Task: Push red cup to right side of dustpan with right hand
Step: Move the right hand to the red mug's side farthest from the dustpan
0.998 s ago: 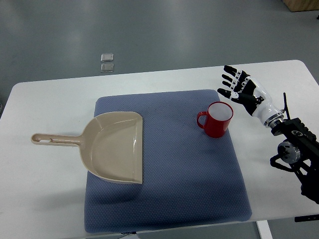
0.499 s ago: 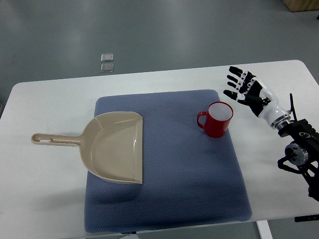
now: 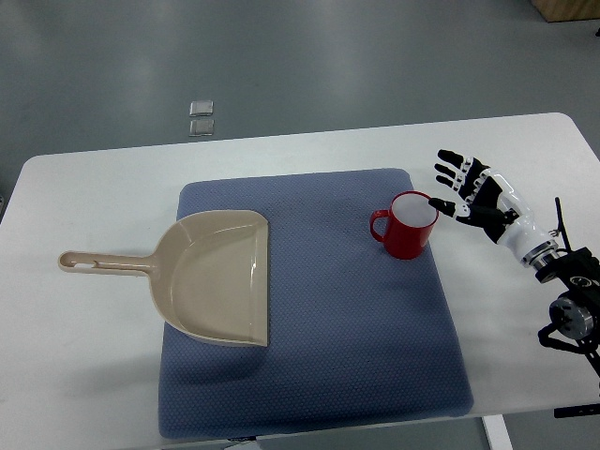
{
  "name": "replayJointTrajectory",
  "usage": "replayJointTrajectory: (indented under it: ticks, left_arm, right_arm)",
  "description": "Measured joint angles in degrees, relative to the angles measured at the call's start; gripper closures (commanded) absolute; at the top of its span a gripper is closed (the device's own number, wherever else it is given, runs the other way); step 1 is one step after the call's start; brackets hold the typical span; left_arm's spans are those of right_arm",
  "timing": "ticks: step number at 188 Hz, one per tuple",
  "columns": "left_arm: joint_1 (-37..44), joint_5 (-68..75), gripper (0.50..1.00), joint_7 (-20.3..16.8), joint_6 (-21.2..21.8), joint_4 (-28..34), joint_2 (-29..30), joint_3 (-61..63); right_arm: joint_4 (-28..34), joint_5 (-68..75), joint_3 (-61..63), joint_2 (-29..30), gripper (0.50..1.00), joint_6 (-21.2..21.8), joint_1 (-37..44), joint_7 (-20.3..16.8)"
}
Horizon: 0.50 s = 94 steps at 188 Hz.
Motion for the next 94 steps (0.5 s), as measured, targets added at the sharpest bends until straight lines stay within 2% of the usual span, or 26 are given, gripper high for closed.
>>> replayJointTrajectory:
  ticks: [37, 94]
  left_arm:
    - [0.0, 0.0, 0.5, 0.0, 0.0, 0.0, 0.0, 0.0]
    - [0.0, 0.0, 0.5, 0.0, 0.0, 0.0, 0.0, 0.0]
  right_arm:
    - [0.32, -0.25, -0.04, -0.13, 0.566, 1.5, -1.37, 1.22]
    - [0.52, -3.26, -0.04, 0.19, 0.566, 1.55, -2.27, 2.33]
